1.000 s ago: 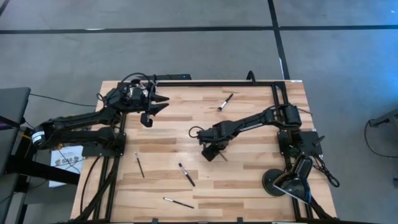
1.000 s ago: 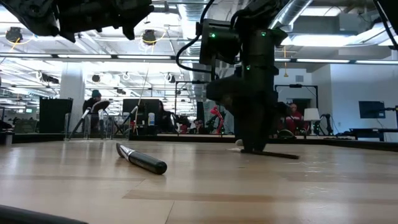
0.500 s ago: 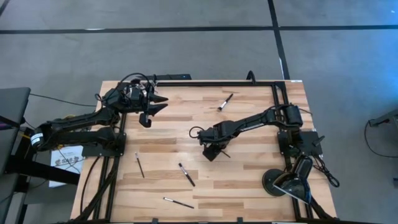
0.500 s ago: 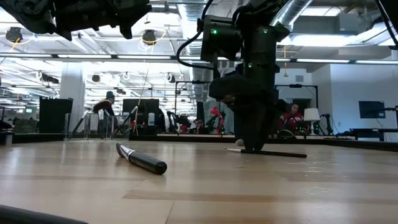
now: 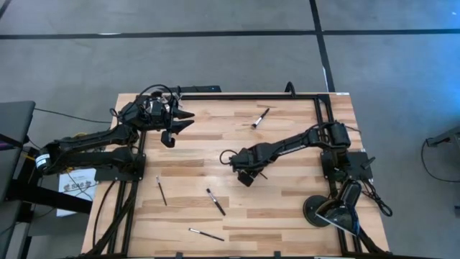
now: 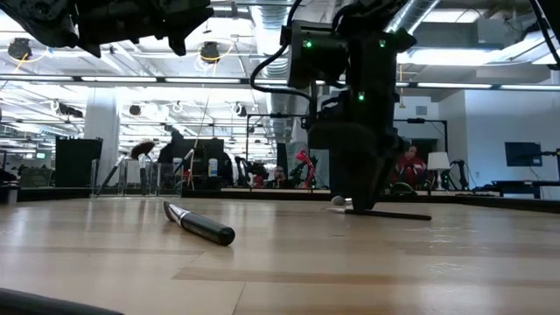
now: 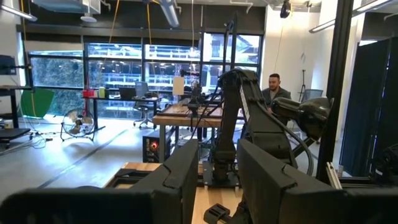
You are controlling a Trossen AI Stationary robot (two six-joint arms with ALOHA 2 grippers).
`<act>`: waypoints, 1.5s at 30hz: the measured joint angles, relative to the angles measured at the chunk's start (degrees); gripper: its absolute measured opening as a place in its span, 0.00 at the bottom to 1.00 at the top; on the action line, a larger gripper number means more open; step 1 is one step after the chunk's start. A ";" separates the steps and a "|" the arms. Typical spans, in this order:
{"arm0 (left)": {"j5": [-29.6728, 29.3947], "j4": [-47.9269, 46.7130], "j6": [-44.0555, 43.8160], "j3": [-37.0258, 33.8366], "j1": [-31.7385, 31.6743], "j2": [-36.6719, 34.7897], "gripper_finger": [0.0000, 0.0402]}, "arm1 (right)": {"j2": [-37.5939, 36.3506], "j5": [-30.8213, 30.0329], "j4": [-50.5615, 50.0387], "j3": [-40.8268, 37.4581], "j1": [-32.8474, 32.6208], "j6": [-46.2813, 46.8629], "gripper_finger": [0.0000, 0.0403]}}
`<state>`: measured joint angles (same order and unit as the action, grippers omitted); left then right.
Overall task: Put items in baskets/containers
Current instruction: Put the liner brush into the transparent bin
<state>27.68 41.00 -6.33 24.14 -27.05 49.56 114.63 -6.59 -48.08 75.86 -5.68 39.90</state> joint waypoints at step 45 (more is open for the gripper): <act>-8.68 -0.58 2.45 -0.04 0.37 0.04 0.27 | -11.38 -7.04 9.32 -2.34 -1.71 -11.79 0.00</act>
<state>19.00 40.41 -3.88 24.10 -26.68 49.60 103.25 -13.62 -38.76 73.52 -7.39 28.11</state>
